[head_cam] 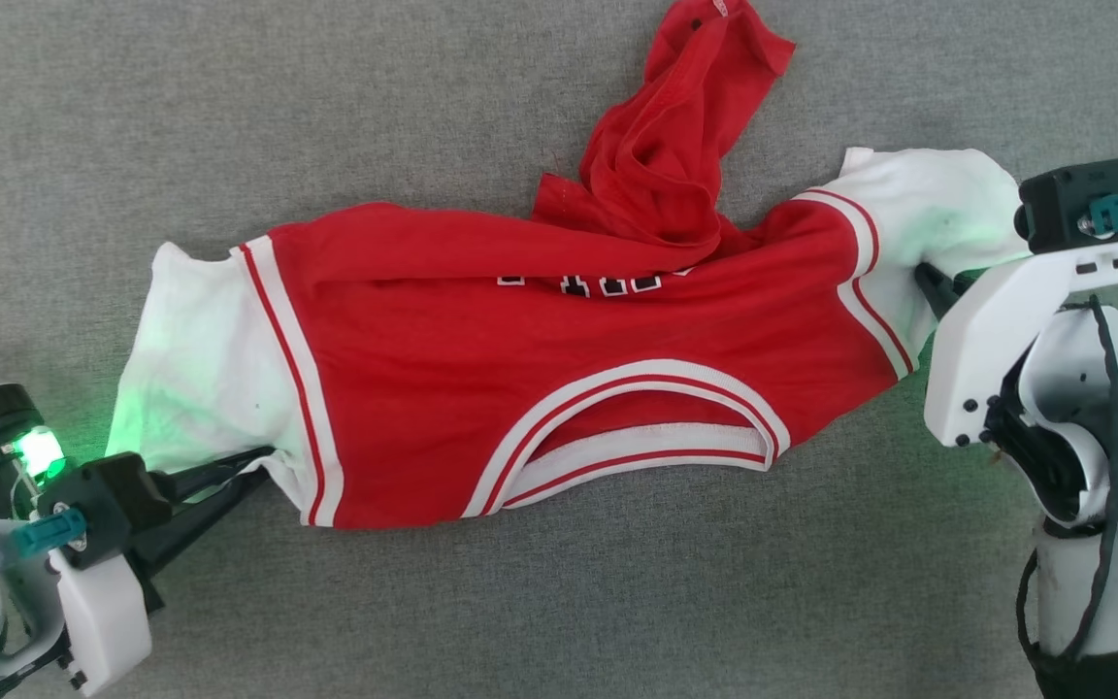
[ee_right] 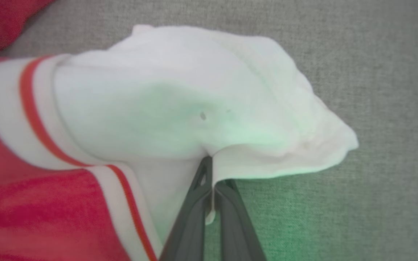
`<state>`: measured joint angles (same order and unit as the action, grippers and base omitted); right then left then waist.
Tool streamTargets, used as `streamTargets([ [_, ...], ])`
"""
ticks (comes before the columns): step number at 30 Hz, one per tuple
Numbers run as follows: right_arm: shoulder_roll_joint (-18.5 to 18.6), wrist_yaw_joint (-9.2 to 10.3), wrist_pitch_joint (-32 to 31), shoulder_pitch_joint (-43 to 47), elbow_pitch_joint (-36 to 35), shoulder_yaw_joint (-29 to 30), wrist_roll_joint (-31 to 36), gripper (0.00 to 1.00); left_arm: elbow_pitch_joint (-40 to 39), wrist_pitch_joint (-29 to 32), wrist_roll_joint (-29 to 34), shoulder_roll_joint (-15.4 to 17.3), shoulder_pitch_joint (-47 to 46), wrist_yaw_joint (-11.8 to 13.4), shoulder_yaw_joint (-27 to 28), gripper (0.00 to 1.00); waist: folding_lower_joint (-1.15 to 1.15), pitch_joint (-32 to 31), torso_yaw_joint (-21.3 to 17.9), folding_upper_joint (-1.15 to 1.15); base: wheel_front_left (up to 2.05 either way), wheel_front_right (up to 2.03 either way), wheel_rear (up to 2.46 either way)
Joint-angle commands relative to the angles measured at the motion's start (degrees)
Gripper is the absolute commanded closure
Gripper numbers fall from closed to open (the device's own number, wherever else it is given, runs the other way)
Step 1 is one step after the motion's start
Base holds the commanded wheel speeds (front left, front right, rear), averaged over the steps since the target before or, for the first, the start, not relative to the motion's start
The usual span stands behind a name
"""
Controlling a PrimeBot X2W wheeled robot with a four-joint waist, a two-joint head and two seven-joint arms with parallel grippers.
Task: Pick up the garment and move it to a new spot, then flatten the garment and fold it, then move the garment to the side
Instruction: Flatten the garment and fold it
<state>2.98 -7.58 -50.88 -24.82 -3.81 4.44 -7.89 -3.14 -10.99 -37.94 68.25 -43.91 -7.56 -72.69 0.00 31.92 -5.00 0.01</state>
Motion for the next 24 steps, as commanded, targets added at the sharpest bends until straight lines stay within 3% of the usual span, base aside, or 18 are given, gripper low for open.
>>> streamTargets([
  [1,0.00,0.14,-0.06,2.20,1.35,0.23,0.16,1.00,1.09,0.32,-0.57,-2.22,0.08,0.15,-1.13,1.00,0.00,-0.62,0.16,-0.01,0.00,0.00,0.00],
  [10,-0.01,0.13,4.05,2.90,-8.51,2.82,-7.20,1.00,3.29,-4.17,-13.32,-3.42,-5.26,0.16,-0.68,1.00,0.00,-5.55,1.94,-0.01,0.00,0.00,0.00],
  [15,-0.01,0.09,4.62,1.83,-14.31,5.82,-13.01,1.00,2.23,-4.24,-20.61,-4.55,-8.02,0.16,3.66,1.00,0.00,-7.69,3.57,-0.01,0.00,0.00,0.00],
  [24,-0.04,0.08,9.04,-7.46,-9.93,8.42,-20.51,1.00,3.39,-4.26,-28.30,-6.85,-9.98,0.15,13.92,1.00,0.00,-7.37,4.74,-0.01,0.00,0.00,0.00],
])
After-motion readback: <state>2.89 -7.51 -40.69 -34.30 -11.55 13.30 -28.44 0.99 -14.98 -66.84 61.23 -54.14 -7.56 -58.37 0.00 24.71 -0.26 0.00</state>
